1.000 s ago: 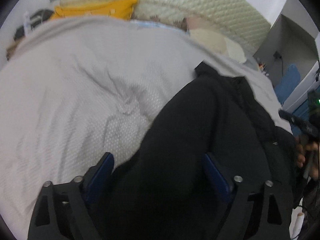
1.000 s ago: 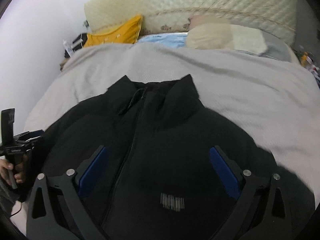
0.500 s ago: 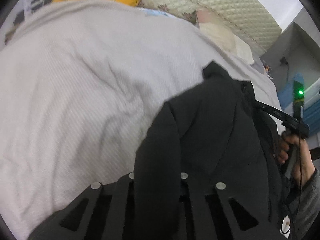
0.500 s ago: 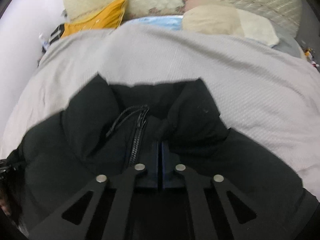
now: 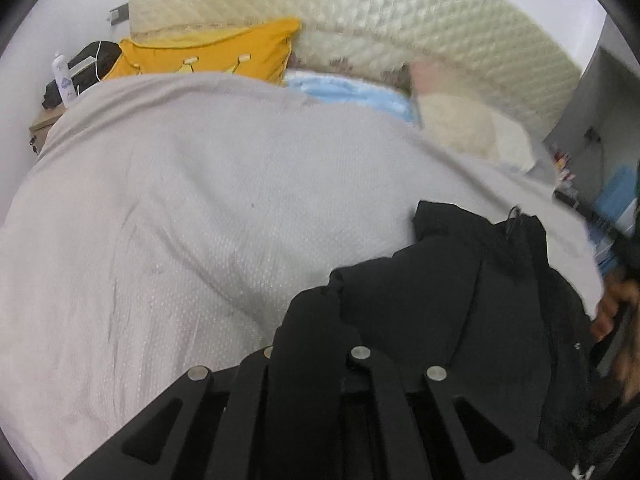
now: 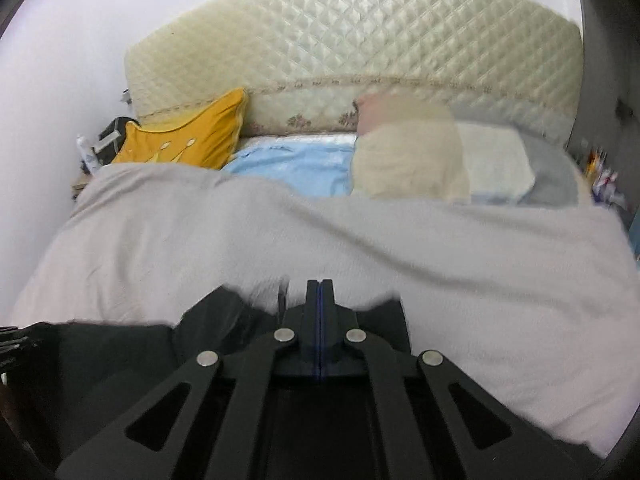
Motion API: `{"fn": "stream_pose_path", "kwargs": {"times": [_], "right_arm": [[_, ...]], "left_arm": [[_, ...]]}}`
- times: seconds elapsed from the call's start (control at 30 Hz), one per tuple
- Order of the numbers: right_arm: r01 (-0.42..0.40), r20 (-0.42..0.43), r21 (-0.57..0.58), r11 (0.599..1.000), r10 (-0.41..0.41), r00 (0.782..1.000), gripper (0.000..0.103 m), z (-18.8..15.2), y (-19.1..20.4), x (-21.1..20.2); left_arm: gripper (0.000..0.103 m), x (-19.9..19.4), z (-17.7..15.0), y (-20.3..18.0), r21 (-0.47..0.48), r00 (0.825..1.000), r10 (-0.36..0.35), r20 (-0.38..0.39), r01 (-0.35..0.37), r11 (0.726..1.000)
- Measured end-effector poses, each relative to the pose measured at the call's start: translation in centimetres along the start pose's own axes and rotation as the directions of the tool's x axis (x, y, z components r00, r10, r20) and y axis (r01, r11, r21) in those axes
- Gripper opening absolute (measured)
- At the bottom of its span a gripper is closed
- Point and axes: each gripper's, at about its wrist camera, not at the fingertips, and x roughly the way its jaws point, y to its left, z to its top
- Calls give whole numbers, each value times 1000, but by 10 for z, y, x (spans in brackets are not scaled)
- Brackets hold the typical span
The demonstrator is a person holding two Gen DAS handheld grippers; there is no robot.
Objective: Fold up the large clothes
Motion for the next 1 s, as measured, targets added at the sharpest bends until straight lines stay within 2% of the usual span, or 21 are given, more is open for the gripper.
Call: {"fn": "stream_pose_path", "kwargs": {"times": [0.1, 0.2, 0.27, 0.33, 0.37, 0.43, 0.5, 0.57, 0.63, 0.7, 0.73, 0.77, 0.83, 0.93, 1.0], "right_arm": [[-8, -39, 25, 1000, 9, 999, 0, -3, -9, 26], [-9, -134, 11, 1000, 10, 991, 0, -31, -17, 56], [-9, -197, 5, 1000, 9, 980, 0, -50, -21, 70], [-18, -223, 9, 1000, 20, 975, 0, -63, -24, 70], [-16, -219, 2, 1000, 16, 976, 0, -67, -25, 65], [-21, -200, 1, 1000, 21, 980, 0, -73, -26, 47], [-32, -193, 2, 999, 32, 981, 0, -77, -26, 26], [-34, -181, -24, 999, 29, 983, 0, -82, -26, 6], [-31, -183, -48, 998, 22, 983, 0, -88, -24, -13], [-55, -185, -49, 997, 45, 982, 5, -97, -23, -35], [-72, -177, -43, 997, 63, 982, 12, -102, -22, -48], [-78, -173, -40, 996, 70, 982, 30, -106, -20, -58], [-85, -144, -48, 995, 78, 987, 52, -119, -15, -89], [-111, -85, -50, 993, 107, 991, 52, -145, -14, -137], [-122, -48, -11, 993, 121, 992, 52, -164, -17, -168]], "left_arm": [[5, 30, -8, 3, -19, 1000, 19, -25, -19, 1000], [5, 51, -26, 11, -30, 1000, 12, -21, -13, 999], [6, 54, -33, 10, -29, 1000, 6, -8, -6, 1000], [8, 48, -38, 8, -41, 1000, 6, 12, -6, 999], [11, 45, -41, 5, -45, 1000, 8, 15, -7, 999], [24, 37, -46, 1, -55, 1000, 6, 9, -6, 998], [51, 28, -54, -1, -72, 1000, 24, -19, -26, 997], [63, 16, -60, -5, -67, 999, 25, -34, -28, 997], [66, -3, -71, -10, -38, 1000, 12, -19, -12, 999], [67, -26, -86, -14, -26, 1000, 12, 3, -12, 1000], [68, -40, -96, -17, -26, 1000, 7, 19, -7, 1000], [68, -51, -105, -19, -24, 1000, 2, 31, -1, 1000], [68, -75, -128, -26, -26, 998, 0, 60, 2, 1000], [68, -103, -170, -43, -19, 996, -59, 67, 60, 998], [69, -119, -199, -59, 0, 993, -78, 88, 78, 997]]}}
